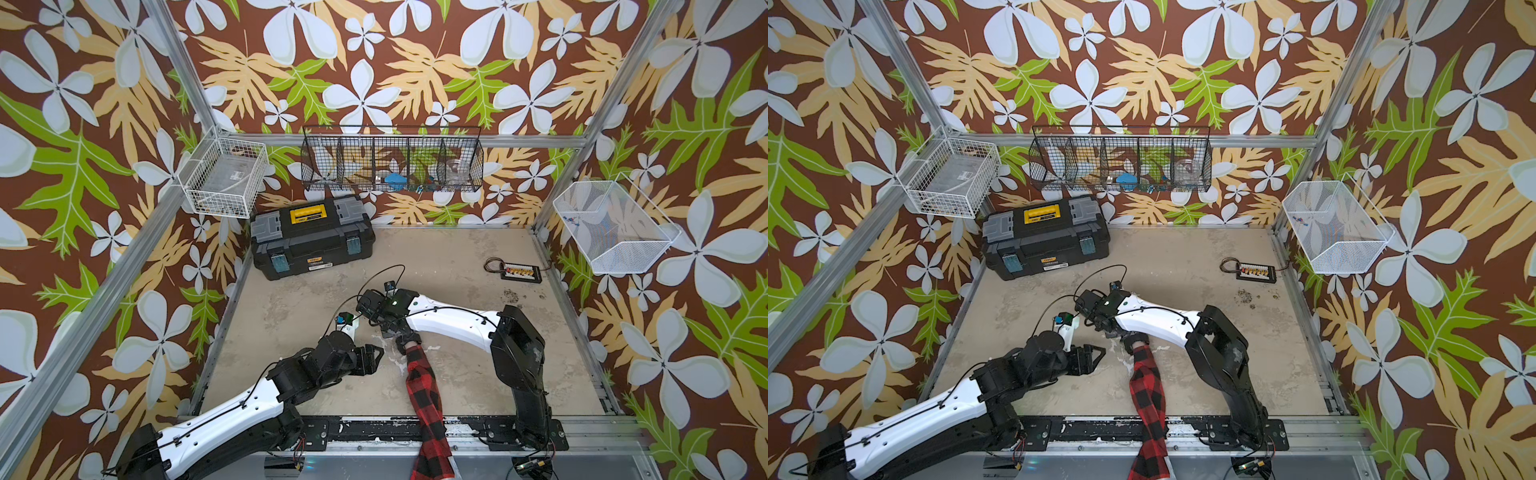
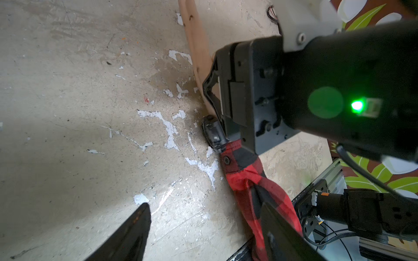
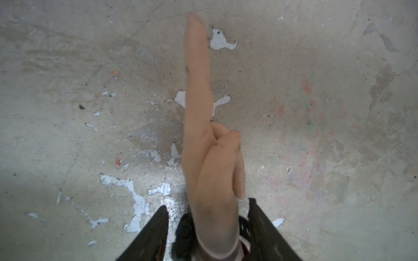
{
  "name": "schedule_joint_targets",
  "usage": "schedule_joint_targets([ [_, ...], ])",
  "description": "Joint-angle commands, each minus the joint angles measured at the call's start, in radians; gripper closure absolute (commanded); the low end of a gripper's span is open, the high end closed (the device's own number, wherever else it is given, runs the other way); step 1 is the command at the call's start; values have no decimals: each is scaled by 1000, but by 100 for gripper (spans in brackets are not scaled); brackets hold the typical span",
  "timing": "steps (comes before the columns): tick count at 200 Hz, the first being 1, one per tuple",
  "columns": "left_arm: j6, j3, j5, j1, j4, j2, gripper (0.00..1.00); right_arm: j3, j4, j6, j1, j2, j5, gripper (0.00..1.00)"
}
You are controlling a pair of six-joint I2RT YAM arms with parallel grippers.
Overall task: Take off the watch
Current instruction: Adjust the hand at the center of the board.
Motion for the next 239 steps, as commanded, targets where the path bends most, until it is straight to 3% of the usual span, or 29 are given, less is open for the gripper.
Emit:
schedule_joint_targets([
  [1, -2, 0, 0, 2, -13, 4, 22, -13, 39, 9, 3, -33, -58, 40],
  [46, -21, 19, 0, 2, 3, 47, 22, -213, 319, -23, -20, -219, -269, 40],
  [83, -23, 105, -14, 1, 6, 145, 22, -336, 378, -49, -93, -369, -280, 40],
  [160, -73, 297, 8, 7, 125, 486, 22, -587, 443, -155, -314, -606, -357, 41],
  [185, -67, 357, 18, 27, 140, 600, 22, -638, 460, -191, -373, -650, -392, 41],
  [239, -66, 408, 151, 106, 255, 779, 23, -648, 450, -259, -439, -661, -413, 41],
])
